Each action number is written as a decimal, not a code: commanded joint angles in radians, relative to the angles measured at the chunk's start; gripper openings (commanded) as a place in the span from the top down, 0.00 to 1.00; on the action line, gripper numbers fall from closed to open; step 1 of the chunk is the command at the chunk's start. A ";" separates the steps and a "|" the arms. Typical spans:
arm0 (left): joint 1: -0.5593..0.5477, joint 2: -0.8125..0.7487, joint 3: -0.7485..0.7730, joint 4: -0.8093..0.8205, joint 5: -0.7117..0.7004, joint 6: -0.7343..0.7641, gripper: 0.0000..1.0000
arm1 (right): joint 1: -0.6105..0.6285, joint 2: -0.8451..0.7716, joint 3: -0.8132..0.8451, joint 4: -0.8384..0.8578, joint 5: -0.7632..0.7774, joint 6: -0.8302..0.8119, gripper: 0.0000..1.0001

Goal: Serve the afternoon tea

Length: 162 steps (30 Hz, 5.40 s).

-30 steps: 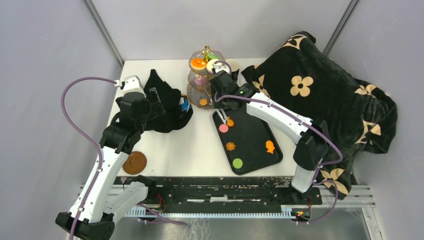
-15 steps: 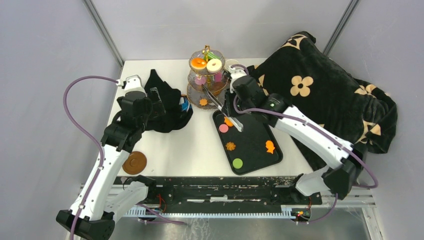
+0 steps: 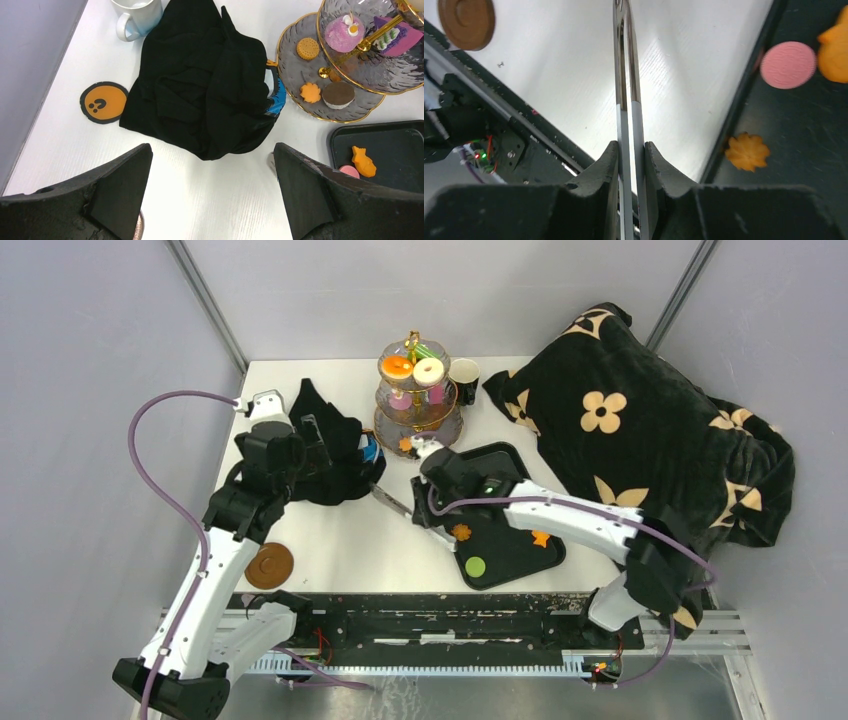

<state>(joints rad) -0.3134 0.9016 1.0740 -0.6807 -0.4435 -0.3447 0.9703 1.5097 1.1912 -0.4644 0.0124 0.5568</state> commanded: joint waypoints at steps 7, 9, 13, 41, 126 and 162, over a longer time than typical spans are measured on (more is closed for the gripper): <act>0.005 -0.041 0.049 -0.021 -0.024 0.027 0.02 | 0.087 0.295 0.015 0.293 0.142 0.119 0.83; 0.005 -0.045 0.047 -0.025 -0.026 0.024 0.02 | 0.097 0.326 0.006 0.299 0.155 0.105 0.79; 0.005 -0.049 0.047 -0.026 -0.028 0.018 0.02 | 0.117 0.368 -0.009 0.292 0.207 0.075 0.65; 0.005 -0.041 0.047 -0.017 -0.007 0.007 0.02 | 0.222 0.525 0.005 0.331 0.464 0.152 0.50; -0.647 0.535 -0.123 0.411 0.365 -0.217 0.16 | 0.090 -0.680 -0.056 -0.879 0.573 0.287 0.60; -0.204 0.261 0.140 0.114 0.421 -0.030 0.10 | 0.089 -0.573 -0.231 -0.644 0.007 -0.050 0.50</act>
<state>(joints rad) -0.5179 1.1976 1.1519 -0.5049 -0.0715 -0.4381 1.0599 0.9302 0.9592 -1.1610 0.0925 0.5606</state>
